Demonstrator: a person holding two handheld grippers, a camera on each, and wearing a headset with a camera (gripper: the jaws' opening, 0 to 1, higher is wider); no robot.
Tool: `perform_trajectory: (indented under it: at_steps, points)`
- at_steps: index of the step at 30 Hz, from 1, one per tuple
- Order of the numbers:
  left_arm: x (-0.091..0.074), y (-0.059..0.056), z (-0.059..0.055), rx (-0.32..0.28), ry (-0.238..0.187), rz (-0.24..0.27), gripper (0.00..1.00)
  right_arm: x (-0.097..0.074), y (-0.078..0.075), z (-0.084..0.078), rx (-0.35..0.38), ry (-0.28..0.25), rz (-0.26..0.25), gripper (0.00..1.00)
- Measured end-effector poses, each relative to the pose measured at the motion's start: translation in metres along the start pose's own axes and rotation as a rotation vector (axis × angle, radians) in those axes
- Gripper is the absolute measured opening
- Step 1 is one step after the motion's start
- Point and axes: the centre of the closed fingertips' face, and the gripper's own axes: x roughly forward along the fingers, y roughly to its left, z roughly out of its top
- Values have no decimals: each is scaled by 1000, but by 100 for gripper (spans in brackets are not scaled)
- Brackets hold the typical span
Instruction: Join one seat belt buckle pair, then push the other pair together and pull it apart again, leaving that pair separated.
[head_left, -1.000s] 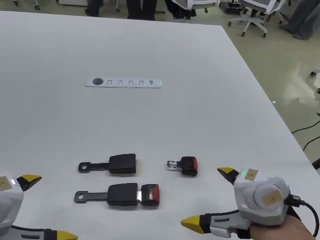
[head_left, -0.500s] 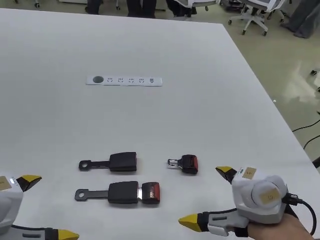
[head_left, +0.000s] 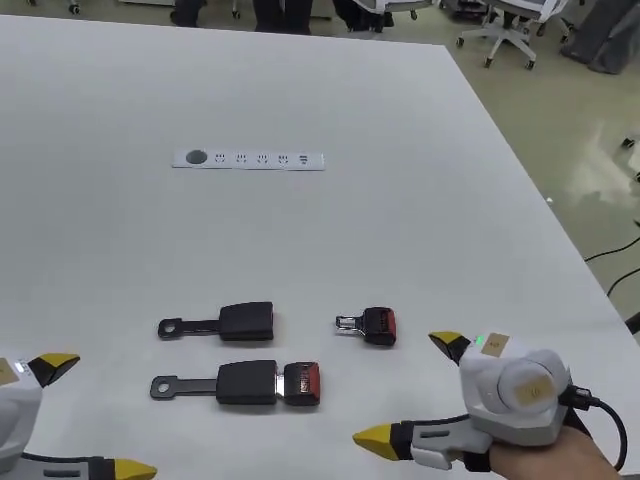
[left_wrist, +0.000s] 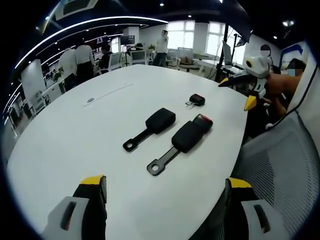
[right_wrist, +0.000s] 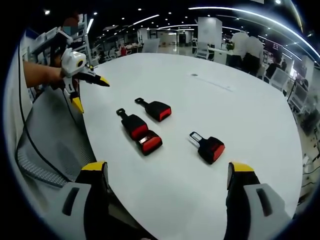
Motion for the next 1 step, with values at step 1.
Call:
perform_trajectory:
  at_steps: [1]
  points:
    - [0,-1,0,-4,1,0,100,0,0,0,1,1,1,99]
